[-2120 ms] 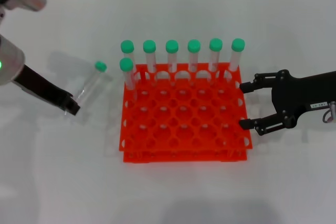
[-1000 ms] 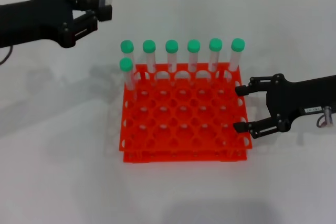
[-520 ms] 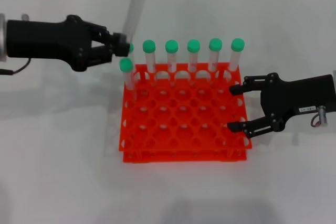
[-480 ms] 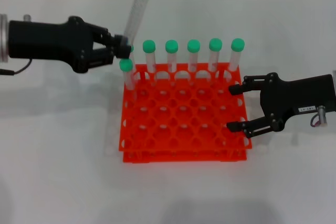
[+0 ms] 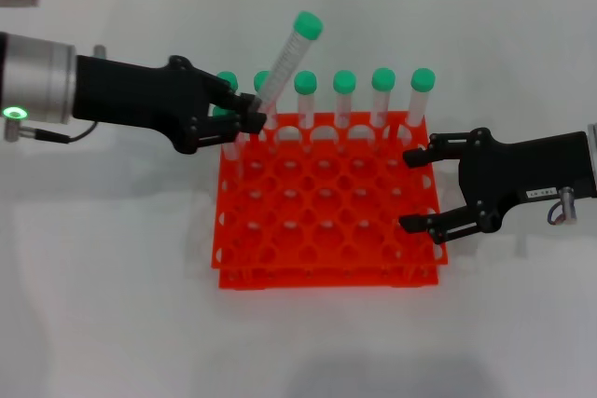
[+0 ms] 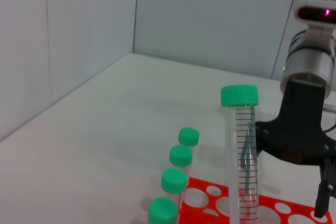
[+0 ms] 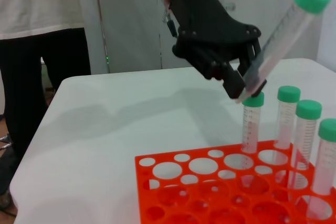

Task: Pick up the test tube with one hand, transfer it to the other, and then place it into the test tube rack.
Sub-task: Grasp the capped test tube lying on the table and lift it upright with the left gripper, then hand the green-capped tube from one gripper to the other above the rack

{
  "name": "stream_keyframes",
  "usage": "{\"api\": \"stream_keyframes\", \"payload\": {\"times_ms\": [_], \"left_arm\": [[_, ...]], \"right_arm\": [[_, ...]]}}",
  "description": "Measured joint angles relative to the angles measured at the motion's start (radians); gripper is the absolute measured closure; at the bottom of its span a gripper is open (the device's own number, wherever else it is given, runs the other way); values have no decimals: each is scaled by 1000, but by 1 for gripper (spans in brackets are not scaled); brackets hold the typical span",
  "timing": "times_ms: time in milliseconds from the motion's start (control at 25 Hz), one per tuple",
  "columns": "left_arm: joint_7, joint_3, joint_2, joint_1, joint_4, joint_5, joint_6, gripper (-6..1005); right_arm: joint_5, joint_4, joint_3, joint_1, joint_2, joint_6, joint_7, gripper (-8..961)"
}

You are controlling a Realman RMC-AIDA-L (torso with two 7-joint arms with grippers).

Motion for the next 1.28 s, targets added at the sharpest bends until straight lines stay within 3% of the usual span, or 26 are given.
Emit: {"api": "stream_keyframes", "payload": {"times_ms": [400,1280], "left_arm": [[4,20,-29,-52,-32,61,-76,813],[68,52,-74,-69,-34,63,-141,812]], "right_arm": [[0,0,0,3,0,9,1,99],[-1,2,77,8,1,22,127,98]]}}
